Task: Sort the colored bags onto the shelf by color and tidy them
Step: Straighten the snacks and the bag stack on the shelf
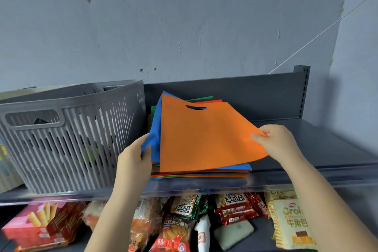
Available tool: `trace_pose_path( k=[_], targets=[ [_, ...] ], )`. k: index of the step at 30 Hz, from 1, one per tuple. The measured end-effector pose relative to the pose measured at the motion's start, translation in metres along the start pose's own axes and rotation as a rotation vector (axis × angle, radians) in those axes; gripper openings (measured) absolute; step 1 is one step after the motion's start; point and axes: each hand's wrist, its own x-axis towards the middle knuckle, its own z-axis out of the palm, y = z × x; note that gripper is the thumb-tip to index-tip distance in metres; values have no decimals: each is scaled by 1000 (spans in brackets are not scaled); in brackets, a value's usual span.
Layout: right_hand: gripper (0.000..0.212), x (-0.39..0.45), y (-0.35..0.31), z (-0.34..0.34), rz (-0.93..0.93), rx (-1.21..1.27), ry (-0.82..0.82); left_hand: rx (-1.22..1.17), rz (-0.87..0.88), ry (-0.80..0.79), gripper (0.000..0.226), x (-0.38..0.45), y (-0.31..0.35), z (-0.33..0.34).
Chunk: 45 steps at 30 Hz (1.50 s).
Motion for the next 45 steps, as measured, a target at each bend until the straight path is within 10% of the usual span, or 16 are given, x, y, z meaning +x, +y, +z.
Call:
trace_pose_path(
  k=[10, 19, 45],
  targets=[
    [27, -75, 27, 12, 141, 965, 202, -757, -228, 243, 34, -45, -20, -7],
    [32, -154, 20, 22, 209, 1286, 295, -1177, -371, 99, 27, -54, -26, -19],
    [35, -533, -5, -24, 442, 1180, 1100, -1383, -642, -858, 25, -260, 8, -23]
  ],
)
